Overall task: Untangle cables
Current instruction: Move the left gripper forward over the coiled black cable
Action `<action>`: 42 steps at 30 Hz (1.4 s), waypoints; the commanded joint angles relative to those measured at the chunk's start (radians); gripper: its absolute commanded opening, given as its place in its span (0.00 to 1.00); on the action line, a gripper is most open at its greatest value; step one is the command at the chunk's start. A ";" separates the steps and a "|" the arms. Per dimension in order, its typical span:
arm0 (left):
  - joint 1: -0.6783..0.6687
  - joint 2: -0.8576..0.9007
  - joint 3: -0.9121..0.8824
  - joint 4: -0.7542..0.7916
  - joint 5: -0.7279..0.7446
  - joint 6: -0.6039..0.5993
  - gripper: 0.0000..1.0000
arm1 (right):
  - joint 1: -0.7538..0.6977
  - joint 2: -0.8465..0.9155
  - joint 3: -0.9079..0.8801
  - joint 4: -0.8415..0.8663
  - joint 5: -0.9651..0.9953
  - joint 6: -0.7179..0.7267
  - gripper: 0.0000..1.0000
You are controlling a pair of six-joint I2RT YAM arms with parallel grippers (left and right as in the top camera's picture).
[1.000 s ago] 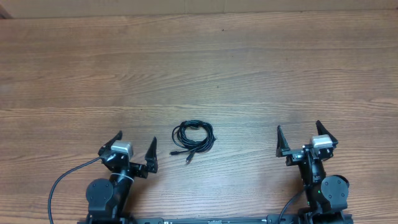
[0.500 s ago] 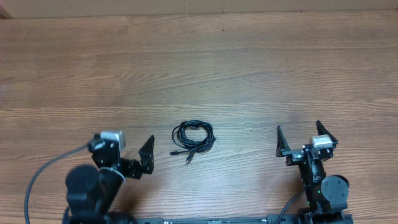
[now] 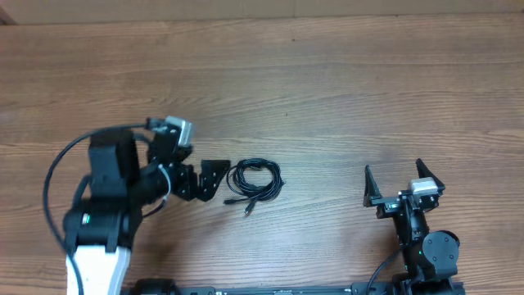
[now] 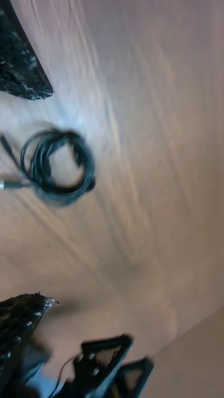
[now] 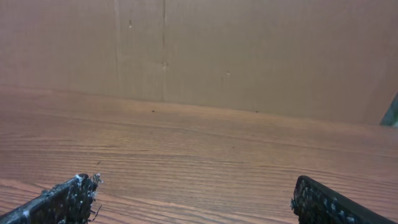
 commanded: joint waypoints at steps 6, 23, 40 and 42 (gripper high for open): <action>-0.014 0.222 0.022 0.048 0.235 -0.156 1.00 | 0.003 -0.007 -0.011 0.003 0.001 -0.005 1.00; -0.421 0.524 0.022 0.272 -0.395 -0.908 1.00 | 0.003 -0.007 -0.011 0.003 0.001 -0.005 1.00; -0.546 0.750 0.022 0.453 -0.507 -1.135 0.64 | 0.003 -0.007 -0.011 0.003 0.001 -0.005 1.00; -0.546 0.765 0.022 0.468 -0.507 -1.135 0.63 | 0.003 -0.007 -0.011 0.003 0.001 -0.005 1.00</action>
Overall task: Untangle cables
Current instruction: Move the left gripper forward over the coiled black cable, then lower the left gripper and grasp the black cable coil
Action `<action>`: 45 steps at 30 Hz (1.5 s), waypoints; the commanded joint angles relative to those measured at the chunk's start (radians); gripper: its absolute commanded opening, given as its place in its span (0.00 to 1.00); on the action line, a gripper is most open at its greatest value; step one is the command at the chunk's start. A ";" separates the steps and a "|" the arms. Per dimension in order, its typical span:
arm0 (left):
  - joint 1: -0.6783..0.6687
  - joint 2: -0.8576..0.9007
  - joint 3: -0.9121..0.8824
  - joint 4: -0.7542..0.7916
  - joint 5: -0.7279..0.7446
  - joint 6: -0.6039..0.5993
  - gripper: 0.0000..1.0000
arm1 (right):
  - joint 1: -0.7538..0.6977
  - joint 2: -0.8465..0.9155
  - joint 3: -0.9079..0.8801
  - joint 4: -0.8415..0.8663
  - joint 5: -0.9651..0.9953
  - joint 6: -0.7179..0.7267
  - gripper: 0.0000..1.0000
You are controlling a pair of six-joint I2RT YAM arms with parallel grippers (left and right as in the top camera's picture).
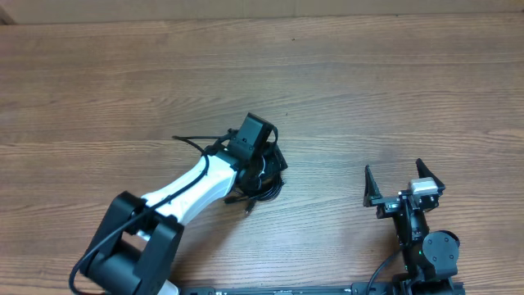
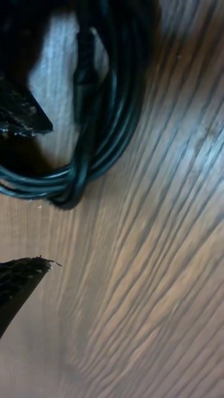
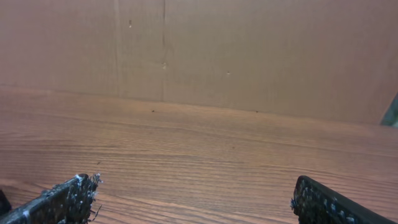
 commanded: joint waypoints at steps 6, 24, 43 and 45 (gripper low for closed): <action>-0.003 0.042 0.017 0.043 -0.041 -0.072 0.51 | 0.003 -0.007 -0.011 0.003 0.001 -0.005 1.00; 0.011 0.042 0.018 0.124 -0.563 0.067 0.66 | 0.003 -0.007 -0.011 0.003 0.001 -0.005 1.00; 0.037 -0.059 0.159 -0.119 -0.489 1.686 0.99 | 0.003 -0.007 -0.011 0.003 0.001 -0.005 1.00; 0.047 -0.055 0.157 -0.136 -0.488 1.689 1.00 | 0.003 -0.007 -0.011 0.003 0.001 -0.005 1.00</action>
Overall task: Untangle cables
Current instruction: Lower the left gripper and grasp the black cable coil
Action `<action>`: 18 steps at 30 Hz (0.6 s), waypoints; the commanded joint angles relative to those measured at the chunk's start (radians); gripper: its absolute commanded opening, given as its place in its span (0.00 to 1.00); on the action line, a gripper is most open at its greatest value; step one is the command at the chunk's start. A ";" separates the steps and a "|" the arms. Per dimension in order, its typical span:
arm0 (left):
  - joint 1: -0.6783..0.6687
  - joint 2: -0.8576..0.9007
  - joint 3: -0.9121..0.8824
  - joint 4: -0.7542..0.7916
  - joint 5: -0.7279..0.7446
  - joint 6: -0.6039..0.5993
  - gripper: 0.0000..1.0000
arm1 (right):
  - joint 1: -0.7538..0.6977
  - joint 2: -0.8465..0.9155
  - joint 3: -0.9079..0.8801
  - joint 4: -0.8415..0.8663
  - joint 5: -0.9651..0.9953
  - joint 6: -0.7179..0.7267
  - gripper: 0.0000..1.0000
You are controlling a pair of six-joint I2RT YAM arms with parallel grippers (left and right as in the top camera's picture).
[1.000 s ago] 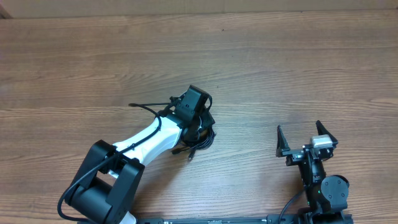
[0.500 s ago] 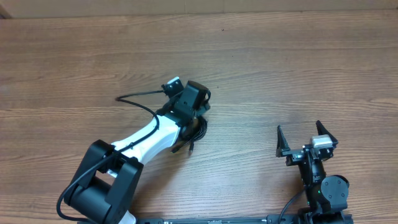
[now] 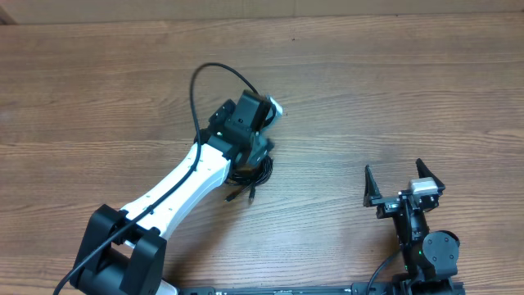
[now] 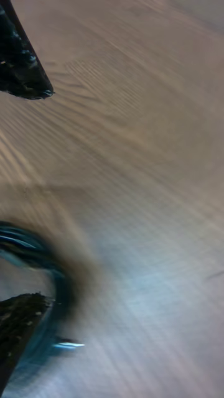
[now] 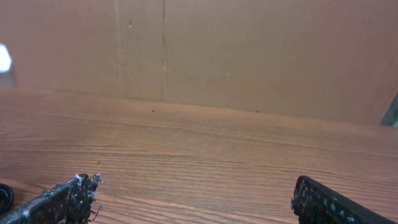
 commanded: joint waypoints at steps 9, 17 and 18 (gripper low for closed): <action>0.091 0.016 -0.011 -0.062 0.240 0.329 1.00 | 0.003 -0.007 -0.011 0.002 0.001 -0.005 1.00; 0.147 0.055 -0.033 -0.050 0.427 0.419 0.95 | 0.003 -0.007 -0.011 0.002 0.001 -0.005 1.00; 0.148 0.067 -0.033 -0.041 0.440 0.427 0.95 | 0.003 -0.007 -0.011 0.002 0.001 -0.005 1.00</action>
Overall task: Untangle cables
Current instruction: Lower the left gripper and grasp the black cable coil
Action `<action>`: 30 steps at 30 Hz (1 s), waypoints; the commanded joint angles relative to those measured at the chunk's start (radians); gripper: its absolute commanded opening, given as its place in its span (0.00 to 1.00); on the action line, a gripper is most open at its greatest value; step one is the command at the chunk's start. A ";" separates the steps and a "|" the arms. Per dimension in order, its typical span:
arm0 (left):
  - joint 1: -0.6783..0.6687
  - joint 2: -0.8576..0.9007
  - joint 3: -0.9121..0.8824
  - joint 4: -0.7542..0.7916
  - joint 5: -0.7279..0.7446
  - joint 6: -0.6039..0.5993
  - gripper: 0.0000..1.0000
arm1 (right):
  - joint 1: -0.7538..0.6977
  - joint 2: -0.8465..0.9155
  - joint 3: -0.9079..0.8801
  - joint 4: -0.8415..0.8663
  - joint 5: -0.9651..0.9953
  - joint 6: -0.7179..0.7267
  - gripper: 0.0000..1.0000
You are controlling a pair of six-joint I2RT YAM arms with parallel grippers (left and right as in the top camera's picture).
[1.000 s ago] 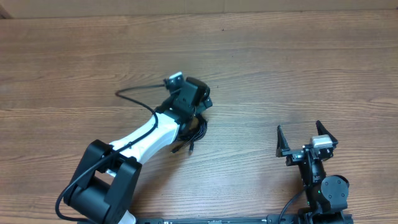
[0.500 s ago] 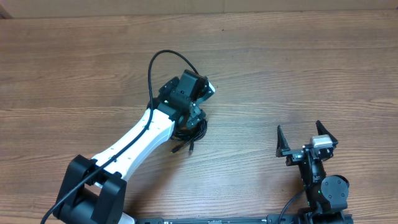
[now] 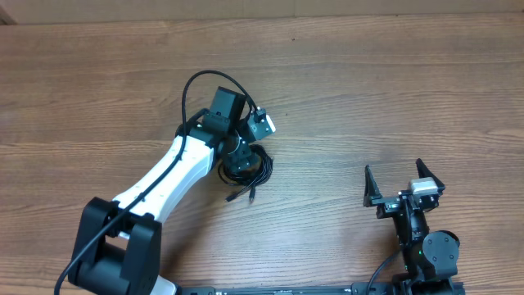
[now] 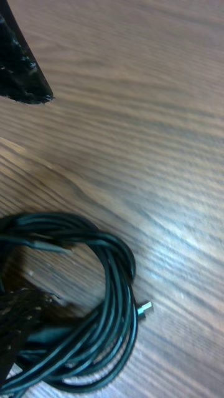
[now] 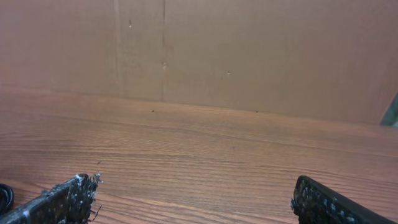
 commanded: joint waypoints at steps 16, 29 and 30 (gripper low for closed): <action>0.010 0.219 -0.013 0.179 0.116 0.002 0.04 | 0.003 -0.007 -0.011 0.002 0.001 -0.005 1.00; 0.012 0.214 0.022 0.093 0.125 -1.051 0.10 | 0.003 -0.007 -0.011 0.002 0.001 -0.005 1.00; 0.012 0.213 0.024 0.079 0.145 -1.083 0.11 | 0.003 -0.007 -0.011 0.002 0.001 -0.005 1.00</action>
